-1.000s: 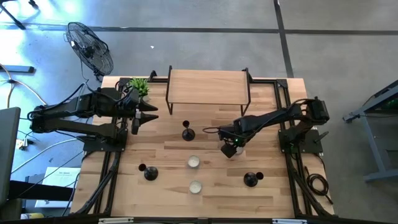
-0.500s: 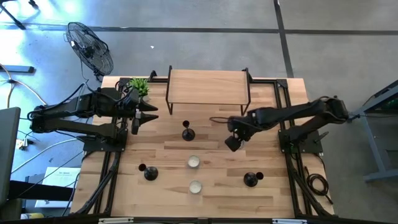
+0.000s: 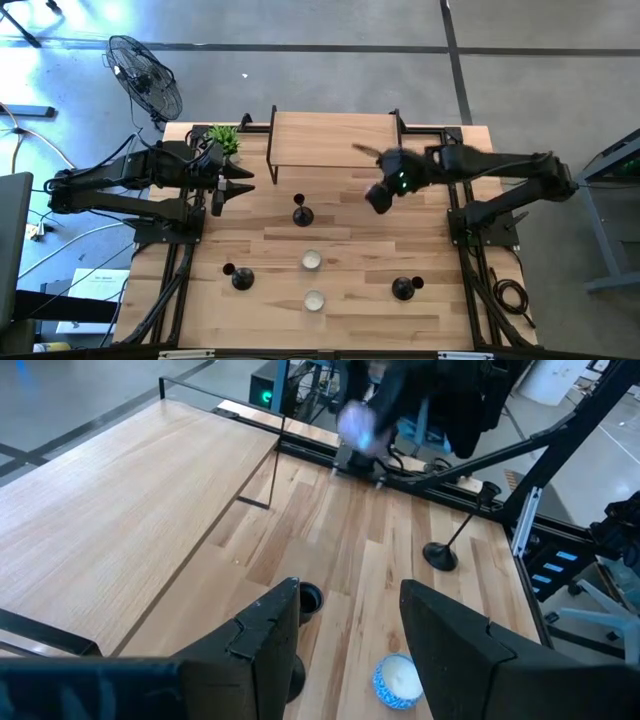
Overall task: Pick & Place candle stick holders
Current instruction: Put the top red patterned scented candle on the shelf
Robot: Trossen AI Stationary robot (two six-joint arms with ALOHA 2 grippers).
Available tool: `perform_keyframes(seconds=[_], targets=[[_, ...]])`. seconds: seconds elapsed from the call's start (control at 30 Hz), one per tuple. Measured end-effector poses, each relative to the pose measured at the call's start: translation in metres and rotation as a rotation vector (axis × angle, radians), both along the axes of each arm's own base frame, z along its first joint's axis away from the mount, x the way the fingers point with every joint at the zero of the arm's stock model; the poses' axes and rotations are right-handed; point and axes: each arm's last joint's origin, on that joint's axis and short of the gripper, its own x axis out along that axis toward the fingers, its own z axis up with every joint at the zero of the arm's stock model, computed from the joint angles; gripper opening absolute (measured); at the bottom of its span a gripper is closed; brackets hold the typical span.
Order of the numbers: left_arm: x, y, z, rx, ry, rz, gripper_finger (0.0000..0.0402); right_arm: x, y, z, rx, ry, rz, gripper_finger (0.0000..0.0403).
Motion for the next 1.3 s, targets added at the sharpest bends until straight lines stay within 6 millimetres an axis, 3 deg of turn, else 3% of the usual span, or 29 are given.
perform_keyframes(seconds=[0.23, 0.5, 0.73, 1.13, 1.3], targets=[[0.0, 0.0, 0.0, -0.003, 0.0, 0.001, 0.0173, -0.025, -0.021, 0.058, -0.119, -0.014, -0.059, 0.0278], [0.0, 0.0, 0.0, -0.005, 0.0, -0.007, 0.0173, -0.047, -0.043, 0.079, -0.181, 0.037, -0.11, 0.0278], [0.0, 0.001, 0.0, 0.004, 0.001, 0.022, 0.0173, -0.051, -0.065, 0.076, -0.2, 0.081, -0.123, 0.0278], [0.016, 0.003, -0.007, -0.075, 0.052, 0.082, 0.0173, -0.013, -0.113, 0.037, -0.133, 0.228, 0.037, 0.0278], [0.032, 0.004, -0.015, -0.112, 0.103, 0.098, 0.0173, -0.01, -0.131, 0.029, -0.135, 0.24, 0.074, 0.0278]])
